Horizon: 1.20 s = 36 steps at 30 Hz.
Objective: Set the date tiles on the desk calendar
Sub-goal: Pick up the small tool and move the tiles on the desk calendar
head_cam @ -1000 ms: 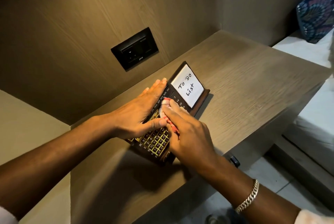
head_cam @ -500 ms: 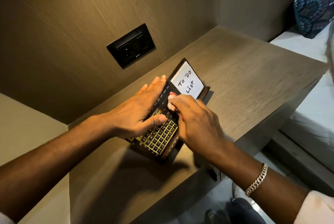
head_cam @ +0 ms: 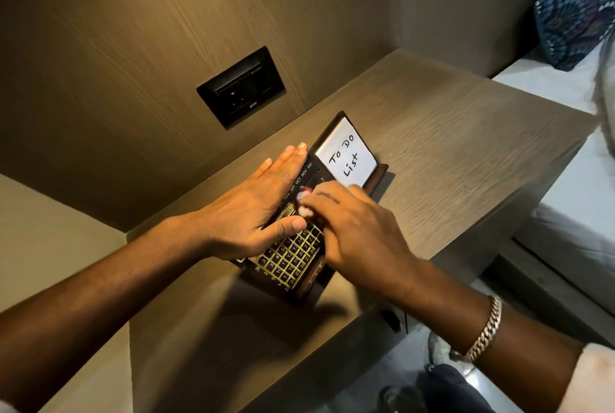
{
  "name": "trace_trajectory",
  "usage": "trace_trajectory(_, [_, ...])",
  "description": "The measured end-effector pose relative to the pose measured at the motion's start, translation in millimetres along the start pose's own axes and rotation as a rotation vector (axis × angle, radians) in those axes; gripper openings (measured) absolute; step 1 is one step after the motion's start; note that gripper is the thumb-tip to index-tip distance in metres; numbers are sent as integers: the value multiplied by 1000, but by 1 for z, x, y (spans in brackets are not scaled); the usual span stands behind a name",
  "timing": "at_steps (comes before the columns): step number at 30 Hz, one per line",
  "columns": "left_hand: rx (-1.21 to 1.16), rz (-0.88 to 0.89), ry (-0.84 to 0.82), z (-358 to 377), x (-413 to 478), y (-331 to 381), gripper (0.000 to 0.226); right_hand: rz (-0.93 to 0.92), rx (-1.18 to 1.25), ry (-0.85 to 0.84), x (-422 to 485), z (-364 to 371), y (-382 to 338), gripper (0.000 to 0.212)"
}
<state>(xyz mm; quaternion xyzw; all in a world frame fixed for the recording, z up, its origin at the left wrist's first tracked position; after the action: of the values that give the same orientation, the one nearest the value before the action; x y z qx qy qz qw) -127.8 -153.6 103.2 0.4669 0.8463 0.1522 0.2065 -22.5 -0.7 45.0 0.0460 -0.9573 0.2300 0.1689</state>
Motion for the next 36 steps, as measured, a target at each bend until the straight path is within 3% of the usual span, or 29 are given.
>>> trace_trajectory(3, [-13, -11, 5, 1, -1, 2, 105, 135, 1, 43, 11, -5, 15, 38])
trace_trajectory(8, [14, 18, 1, 1, -2, 3, 101, 29, 86, 35, -10, 4, -15, 43])
trace_trajectory(13, [10, 4, 4, 3, -3, 6, 100, 168, 49, 75, 9, -6, 10, 38])
trace_trajectory(18, [26, 29, 8, 3, -3, 6, 97, 52, 135, 38, -9, 1, -14, 34])
trace_trajectory(24, [18, 11, 6, 6, -3, 8, 100, 136, 39, 100, 5, -2, 7, 36])
trace_trajectory(29, [56, 13, 4, 5, -4, 7, 99, -19, 33, 45, -21, 7, -1, 46])
trace_trajectory(33, [26, 15, 12, 9, -3, 10, 99, 148, -29, 101, -23, 9, 18, 52])
trace_trajectory(36, [31, 37, 11, 10, -3, 11, 102, 179, 4, 11, -34, 24, -10, 63])
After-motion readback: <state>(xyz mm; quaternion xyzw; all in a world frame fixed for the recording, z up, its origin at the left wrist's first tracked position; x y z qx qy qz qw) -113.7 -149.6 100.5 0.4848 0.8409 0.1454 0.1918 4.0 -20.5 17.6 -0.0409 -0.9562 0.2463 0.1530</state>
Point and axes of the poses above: each hand's wrist, its own x-axis towards the middle knuckle, its own z-axis out of the palm, y = z × x, the point moved 1 cm from there along x, towards the middle knuckle, and after that the axes turned 13 degrees about -x, right-handed, at the moved point
